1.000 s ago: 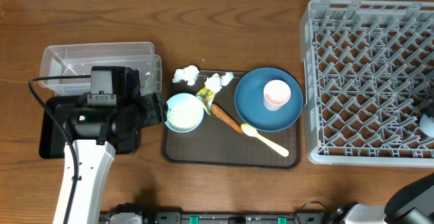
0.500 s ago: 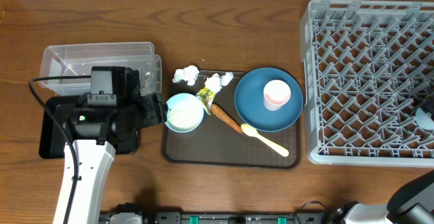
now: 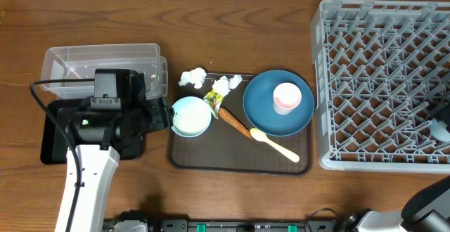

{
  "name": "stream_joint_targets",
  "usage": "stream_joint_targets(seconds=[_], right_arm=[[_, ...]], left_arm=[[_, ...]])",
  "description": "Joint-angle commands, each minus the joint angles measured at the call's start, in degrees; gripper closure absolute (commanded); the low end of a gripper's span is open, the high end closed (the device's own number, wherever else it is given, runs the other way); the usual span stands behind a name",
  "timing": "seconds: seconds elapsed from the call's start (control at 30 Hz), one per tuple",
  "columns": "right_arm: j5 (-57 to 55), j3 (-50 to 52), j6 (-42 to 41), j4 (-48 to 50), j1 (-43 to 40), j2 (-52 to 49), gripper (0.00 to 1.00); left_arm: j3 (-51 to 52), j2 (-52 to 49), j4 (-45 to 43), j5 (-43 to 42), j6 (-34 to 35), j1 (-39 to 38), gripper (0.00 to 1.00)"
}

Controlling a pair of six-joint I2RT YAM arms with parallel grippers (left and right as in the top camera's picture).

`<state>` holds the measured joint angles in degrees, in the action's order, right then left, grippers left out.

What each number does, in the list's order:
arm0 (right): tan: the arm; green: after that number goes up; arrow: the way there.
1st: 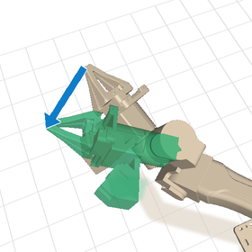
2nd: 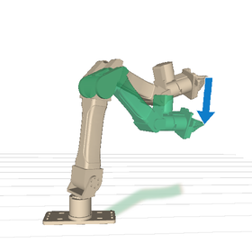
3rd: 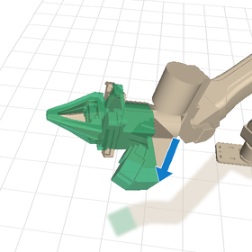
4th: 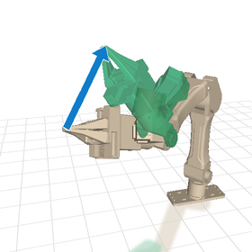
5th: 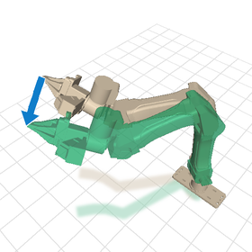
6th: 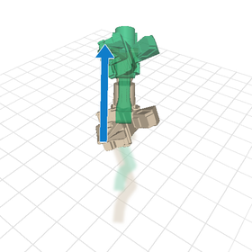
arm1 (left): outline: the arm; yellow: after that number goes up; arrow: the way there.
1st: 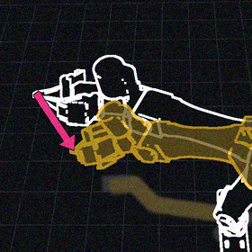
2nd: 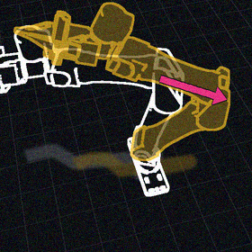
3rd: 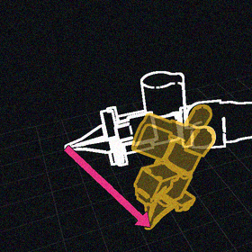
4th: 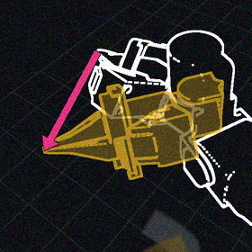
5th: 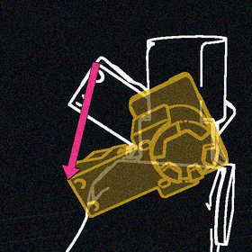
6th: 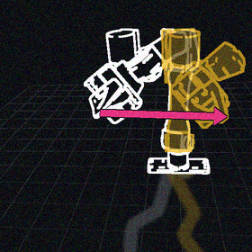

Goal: Sort waste into correct bins and load items into the dishwasher rack

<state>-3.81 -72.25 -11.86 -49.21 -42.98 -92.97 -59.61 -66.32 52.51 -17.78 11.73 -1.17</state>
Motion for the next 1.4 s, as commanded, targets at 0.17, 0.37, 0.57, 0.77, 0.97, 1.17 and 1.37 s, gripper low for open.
stream_joint_targets(seconds=[0.17,0.37,0.57,0.77,0.97,1.17,1.37], right_arm=[[6.62,0.59,-0.55,2.10,-0.22,-0.09,0.02],[17.11,0.42,0.52,2.91,0.98,0.87,0.05],[28.85,0.42,5.16,3.34,6.67,3.72,0.06],[31.26,0.42,12.20,-0.04,17.64,5.44,0.04],[28.15,0.42,14.27,-4.98,27.58,5.44,0.01],[18.29,0.42,9.94,-8.24,31.47,6.58,0.01],[18.18,0.42,9.99,-10.01,31.78,8.90,0.01]], left_arm=[[-0.39,0.11,0.22,0.52,-1.01,0.28,0.33],[-0.39,0.11,0.17,0.52,-0.98,0.28,0.32],[-0.39,0.11,0.13,0.50,-0.98,0.28,0.32],[-0.39,0.11,-3.28,0.48,-0.98,-2.51,0.32],[-0.46,-1.77,-10.80,0.52,-0.94,-11.39,0.32],[-4.39,-11.78,-16.17,0.55,-0.33,-20.70,0.32],[-9.16,-22.75,-25.24,0.52,-0.33,-28.33,0.32]])
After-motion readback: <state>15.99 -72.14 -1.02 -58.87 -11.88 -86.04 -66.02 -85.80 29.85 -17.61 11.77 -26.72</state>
